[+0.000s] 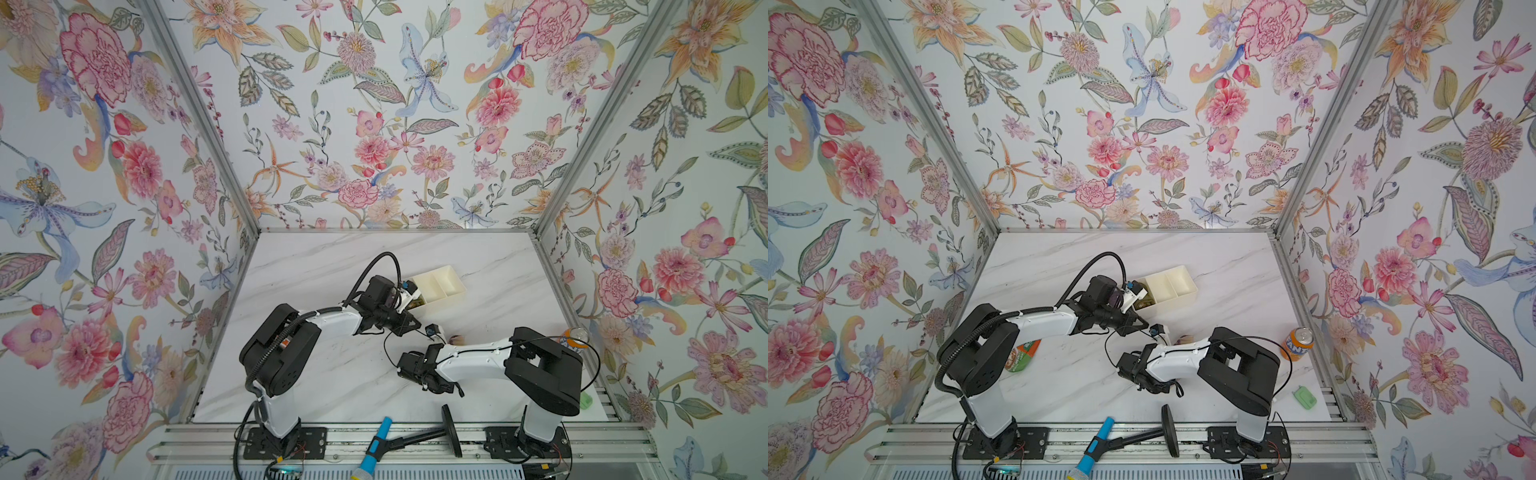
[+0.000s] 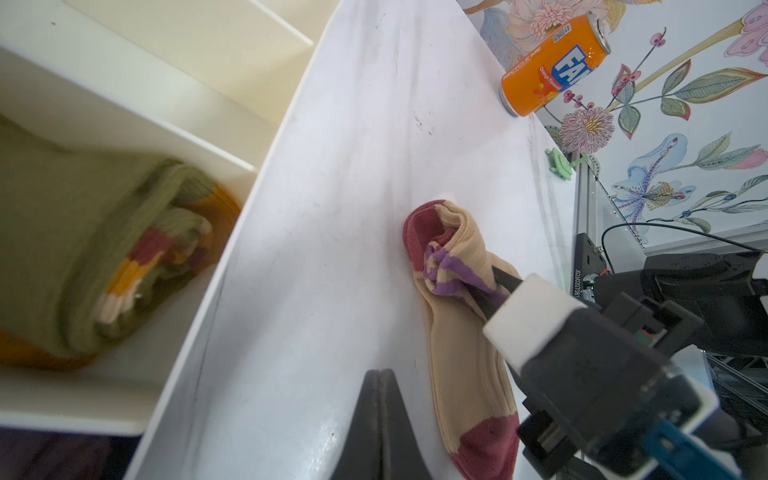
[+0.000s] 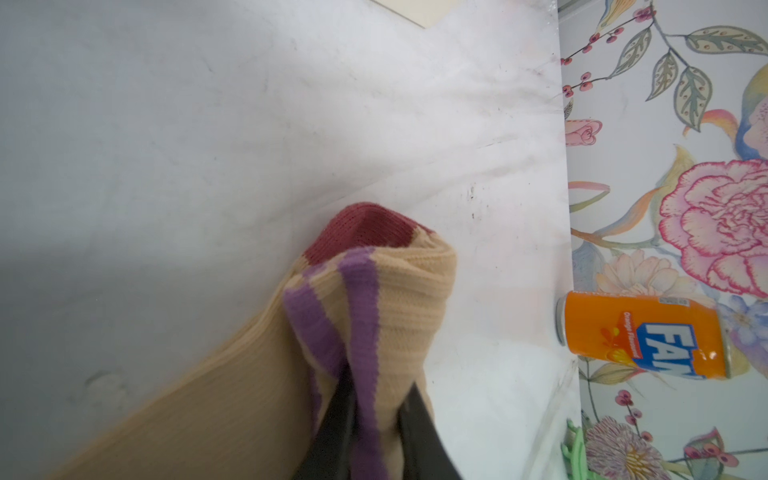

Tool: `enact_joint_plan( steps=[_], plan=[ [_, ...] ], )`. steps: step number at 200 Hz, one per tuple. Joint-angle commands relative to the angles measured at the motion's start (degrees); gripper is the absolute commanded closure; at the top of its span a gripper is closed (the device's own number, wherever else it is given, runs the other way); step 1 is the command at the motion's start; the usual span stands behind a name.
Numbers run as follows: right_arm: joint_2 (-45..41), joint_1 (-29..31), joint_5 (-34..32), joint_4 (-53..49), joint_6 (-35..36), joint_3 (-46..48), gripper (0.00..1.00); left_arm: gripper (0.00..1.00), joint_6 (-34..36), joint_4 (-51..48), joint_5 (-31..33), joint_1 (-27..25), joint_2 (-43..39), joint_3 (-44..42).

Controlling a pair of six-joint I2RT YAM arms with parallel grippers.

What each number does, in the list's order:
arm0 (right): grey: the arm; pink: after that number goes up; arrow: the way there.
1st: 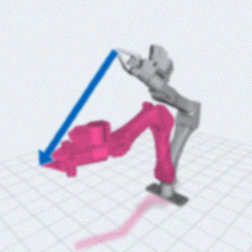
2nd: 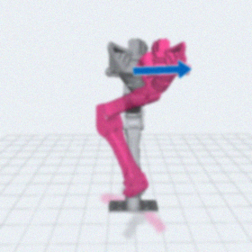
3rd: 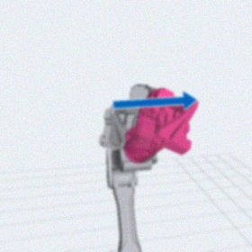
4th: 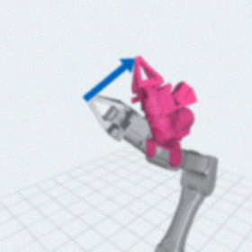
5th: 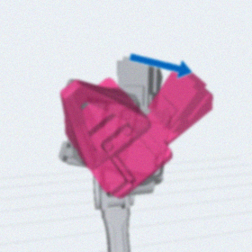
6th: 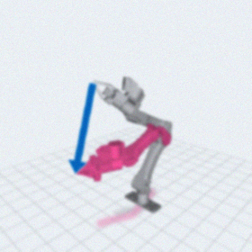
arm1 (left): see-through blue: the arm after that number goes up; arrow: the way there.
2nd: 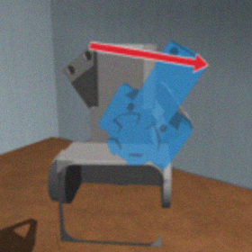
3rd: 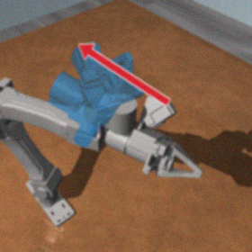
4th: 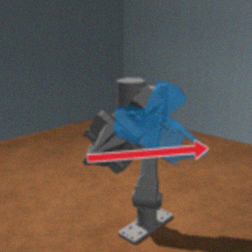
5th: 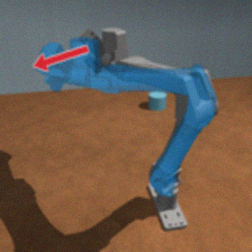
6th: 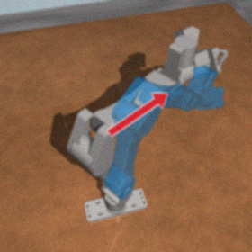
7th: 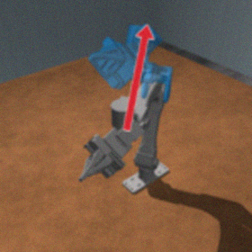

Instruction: Roll the socks

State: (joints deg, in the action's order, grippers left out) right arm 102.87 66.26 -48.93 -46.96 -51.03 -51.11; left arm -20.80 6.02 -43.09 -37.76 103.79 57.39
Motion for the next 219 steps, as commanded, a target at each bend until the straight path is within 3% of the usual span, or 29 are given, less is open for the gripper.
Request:
enact_joint_plan(
  steps=[1, 80, 154, 219],
  plan=[
    [0.0, 0.48, 7.1, 4.08, 4.0, 2.42, 0.76, 0.95, 1.3, -1.25, 0.47, 0.68, -1.57, -0.17],
    [-9.17, -0.52, 15.55, 13.69, 12.19, 7.08, 0.63, 0.95, 1.66, -1.78, 0.55, 0.76, -1.08, 0.71],
    [-17.02, -3.11, 20.38, 17.51, 15.2, 8.81, 0.49, 0.95, 2.78, -3.56, 2.22, 0.76, -1.13, 1.15],
    [-25.18, -6.22, 25.37, 20.38, 16.73, 11.41, 0.44, 0.96, 2.96, -3.31, 2.57, 0.76, -0.82, 1.15]
  ],
)
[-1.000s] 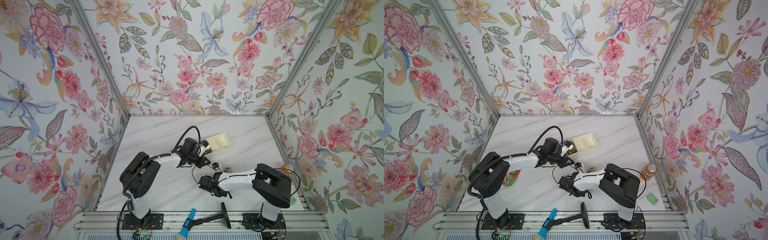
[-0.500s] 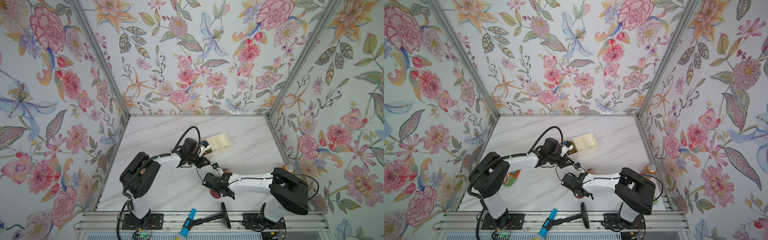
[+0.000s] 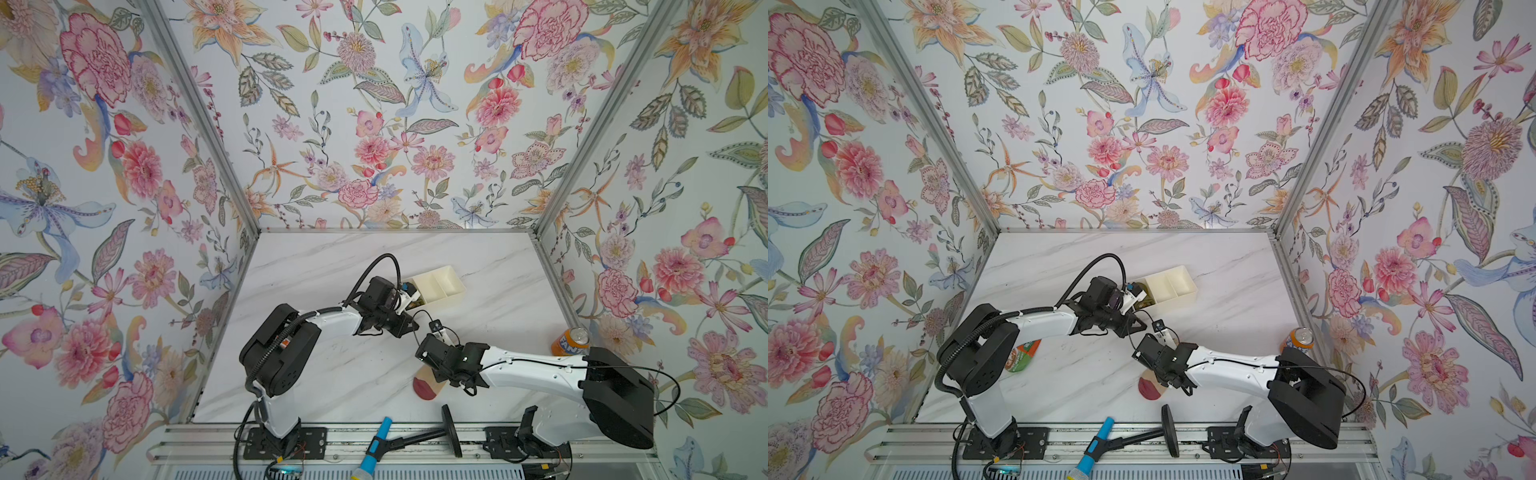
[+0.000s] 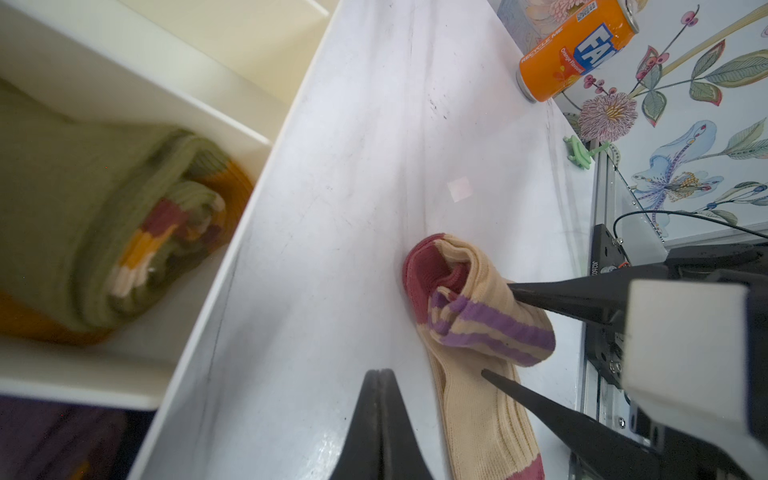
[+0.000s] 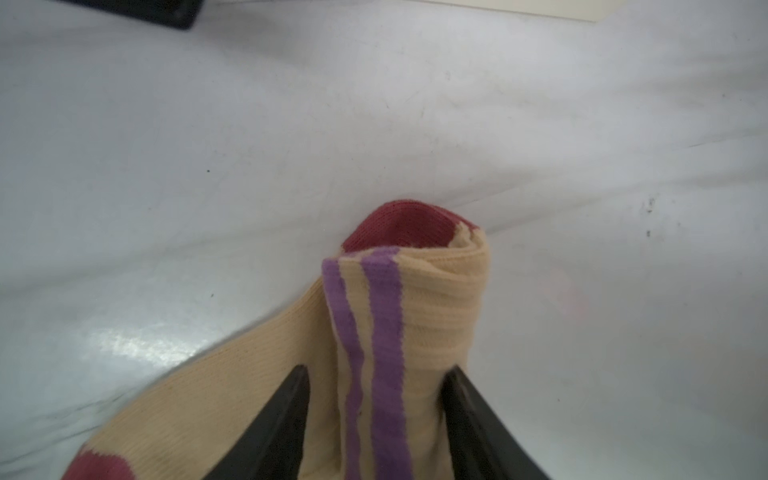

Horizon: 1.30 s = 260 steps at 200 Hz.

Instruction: Roll the socks

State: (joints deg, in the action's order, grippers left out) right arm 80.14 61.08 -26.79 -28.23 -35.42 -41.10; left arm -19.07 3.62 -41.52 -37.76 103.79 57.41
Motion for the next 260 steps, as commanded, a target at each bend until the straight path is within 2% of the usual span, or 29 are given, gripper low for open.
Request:
enact_joint_plan(
  steps=[1, 27, 81, 131, 147, 173, 214, 260],
  plan=[
    [-2.53, -1.09, 3.32, 1.67, 1.18, 1.43, 0.44, 0.96, 1.23, -0.9, 1.0, 0.76, -0.8, 1.13],
    [-4.83, -2.44, 5.52, 2.82, 1.75, 2.08, 0.42, 1.0, 1.14, -0.76, 1.0, 0.76, -0.87, 0.79],
    [-11.52, -6.91, 8.9, 2.75, 2.28, 2.42, 0.4, 1.0, 1.14, -1.45, 3.13, -0.35, -3.94, -1.56],
    [-17.69, -15.41, 11.48, 0.44, -1.66, 5.5, 0.43, 1.0, 0.37, -5.39, 8.55, -8.32, -8.45, -3.43],
    [-19.22, -19.4, 13.63, -0.09, -3.52, 7.09, 0.44, 1.0, -0.78, -5.58, 8.29, -11.23, -9.09, -4.05],
    [-18.43, -25.6, 17.24, -0.12, -4.13, 8.82, 0.51, 1.0, -2.29, -6.28, 8.72, -15.44, -9.0, -3.99],
    [-17.01, -28.17, 19.65, 2.23, -4.04, 9.88, 0.51, 1.0, -5.09, -3.31, 10.57, -19.12, -6.95, -2.18],
    [-15.03, -30.52, 21.55, 4.46, -3.26, 10.85, 0.51, 1.0, -5.85, -3.63, 14.31, -20.68, -2.91, 1.09]
  ],
)
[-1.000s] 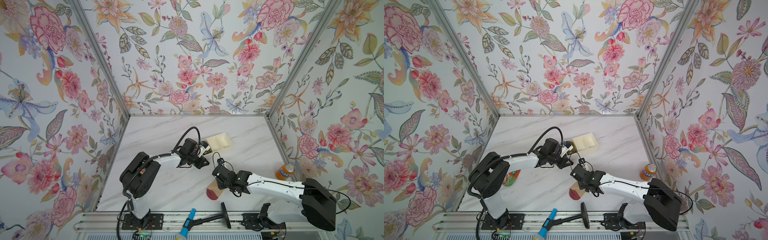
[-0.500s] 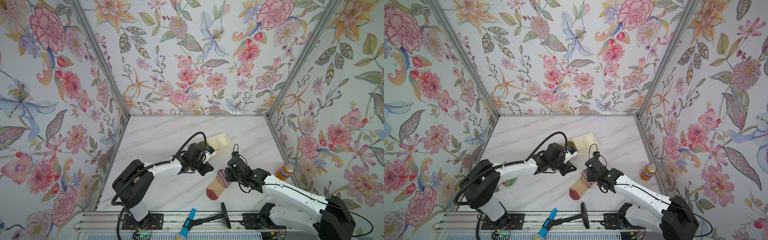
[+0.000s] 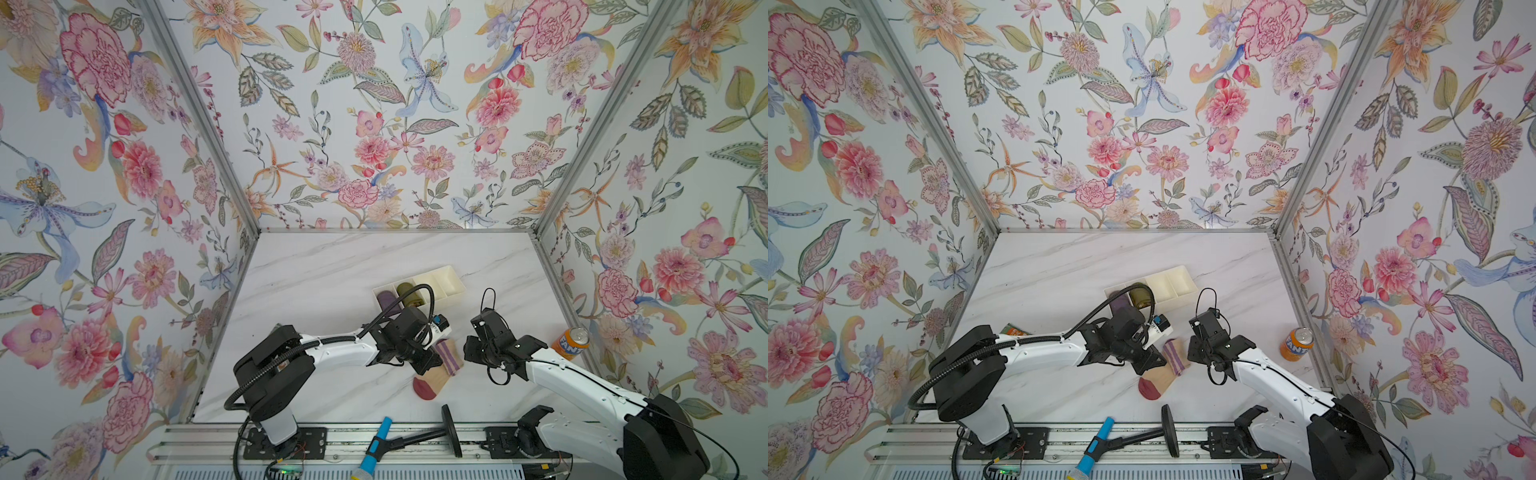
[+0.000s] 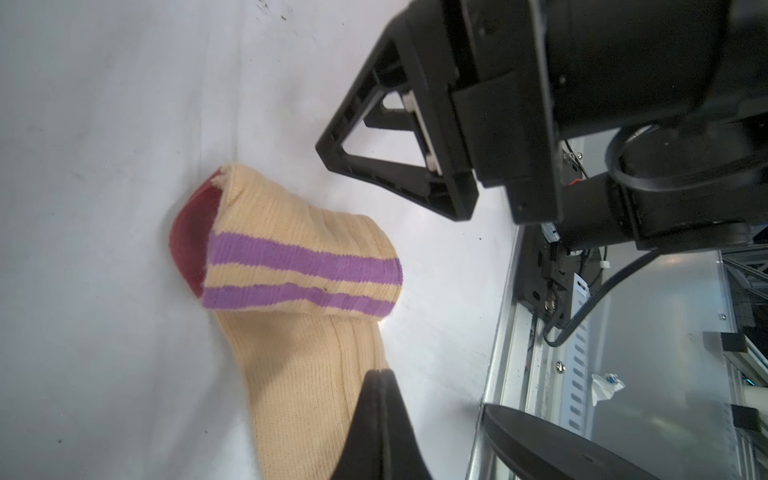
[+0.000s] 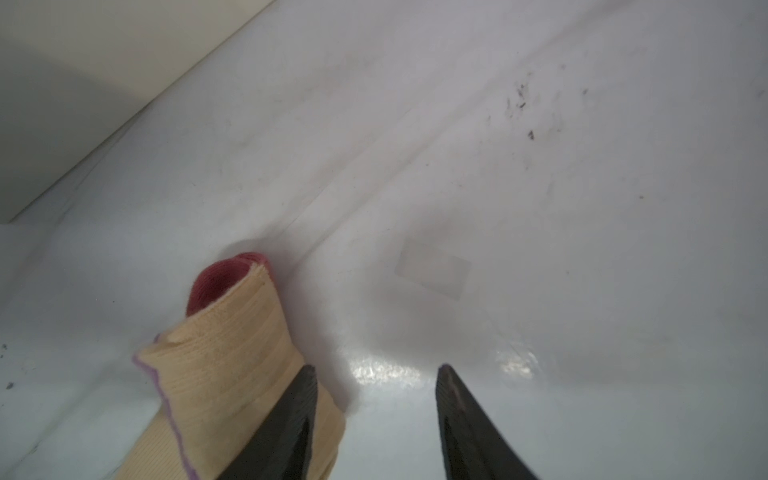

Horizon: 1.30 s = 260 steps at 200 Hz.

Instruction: Roll the socks

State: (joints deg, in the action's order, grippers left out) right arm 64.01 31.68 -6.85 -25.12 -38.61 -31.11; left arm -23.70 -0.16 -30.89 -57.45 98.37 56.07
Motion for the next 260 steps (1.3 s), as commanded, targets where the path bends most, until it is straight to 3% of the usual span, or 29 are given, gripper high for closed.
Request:
enact_joint_plan(
  steps=[1, 76, 224, 260],
  plan=[
    [1.11, -1.2, 1.64, 1.42, -0.06, 0.87, 0.51, 1.0, -1.28, 0.16, 3.71, -0.99, 2.61, 2.49],
    [2.81, -4.16, 5.51, 5.06, 1.69, 2.15, 0.52, 1.0, -3.28, 0.22, 8.77, -2.52, 7.93, 5.45],
    [4.06, -8.12, 13.47, 10.65, 3.54, 5.32, 0.56, 1.0, -6.88, 2.53, 11.7, -3.54, 15.3, 7.64],
    [1.82, -8.54, 11.64, 10.24, 3.11, 5.53, 0.53, 1.0, -6.4, 1.18, 13.17, -3.91, 16.81, 7.91]
  ],
)
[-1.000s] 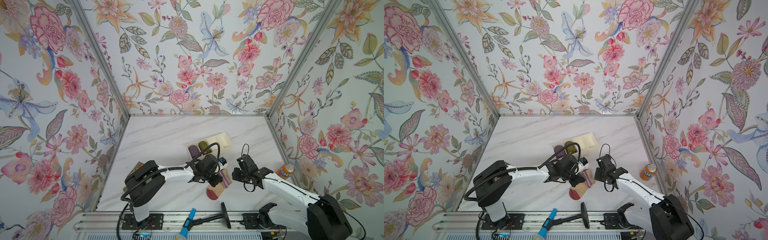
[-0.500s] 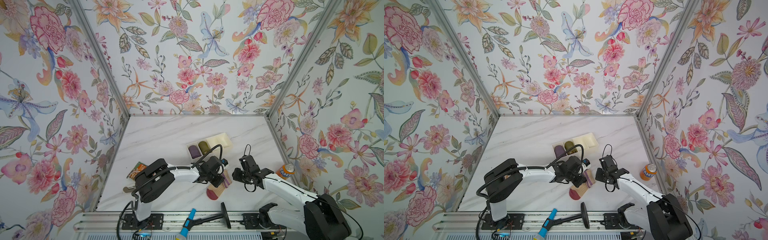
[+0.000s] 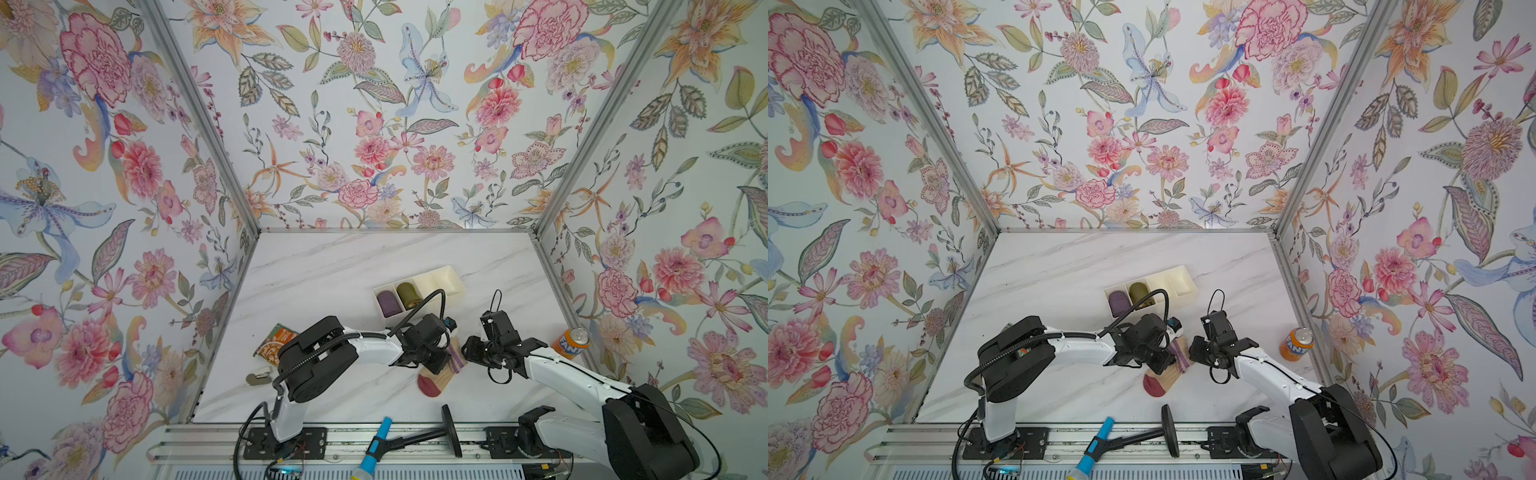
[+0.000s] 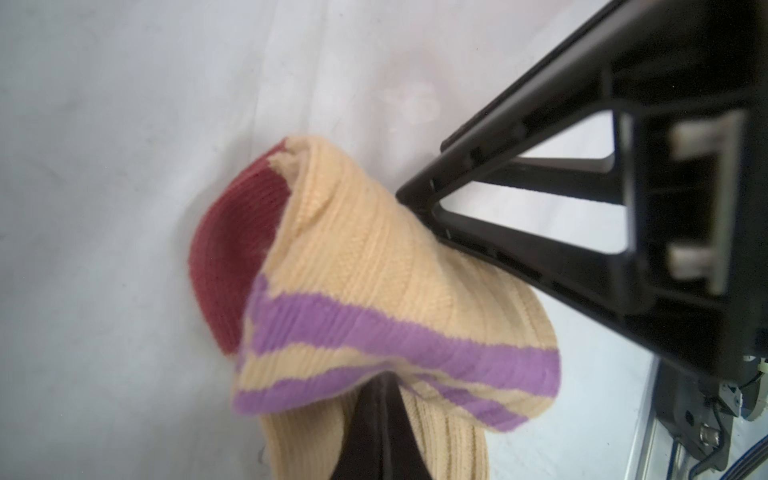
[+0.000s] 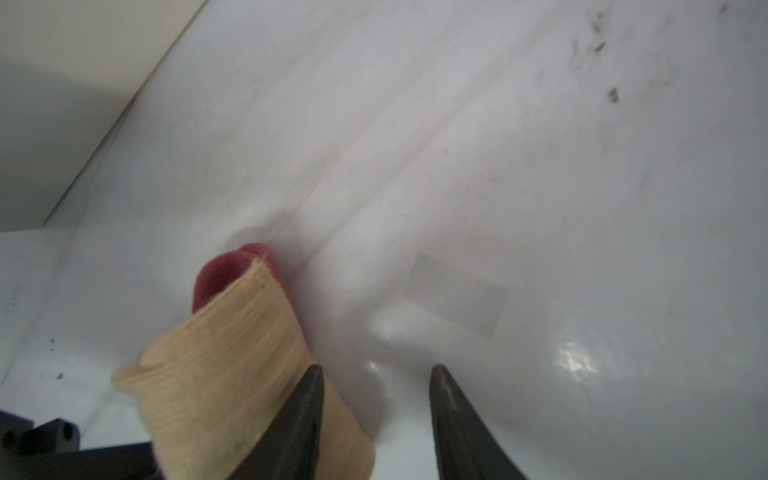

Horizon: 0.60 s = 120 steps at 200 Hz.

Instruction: Roll the socks

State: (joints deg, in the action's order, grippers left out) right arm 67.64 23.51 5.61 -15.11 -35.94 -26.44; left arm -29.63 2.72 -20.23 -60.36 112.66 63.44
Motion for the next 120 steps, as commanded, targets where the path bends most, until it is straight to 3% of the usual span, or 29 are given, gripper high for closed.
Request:
enact_joint_plan(
  steps=[1, 65, 96, 120],
  plan=[
    [-1.98, -0.38, -0.93, 0.2, 0.4, 0.85, 0.53, 1.0, -0.45, -1.73, 2.58, -1.0, 2.58, 0.54],
    [-13.01, 0.68, -0.77, -3.16, 3.32, 0.4, 0.49, 1.0, -0.01, -2.38, 3.62, -0.99, 3.76, 0.63],
    [-12.79, 4.43, 0.03, -2.87, 4.85, 0.46, 0.49, 1.0, -0.04, -2.28, 3.51, -0.99, 3.86, 0.63],
    [-10.75, 9.05, -3.31, -2.68, 5.36, -0.48, 0.49, 1.0, 0.07, -2.28, 3.44, -0.99, 3.91, 0.63]
  ],
)
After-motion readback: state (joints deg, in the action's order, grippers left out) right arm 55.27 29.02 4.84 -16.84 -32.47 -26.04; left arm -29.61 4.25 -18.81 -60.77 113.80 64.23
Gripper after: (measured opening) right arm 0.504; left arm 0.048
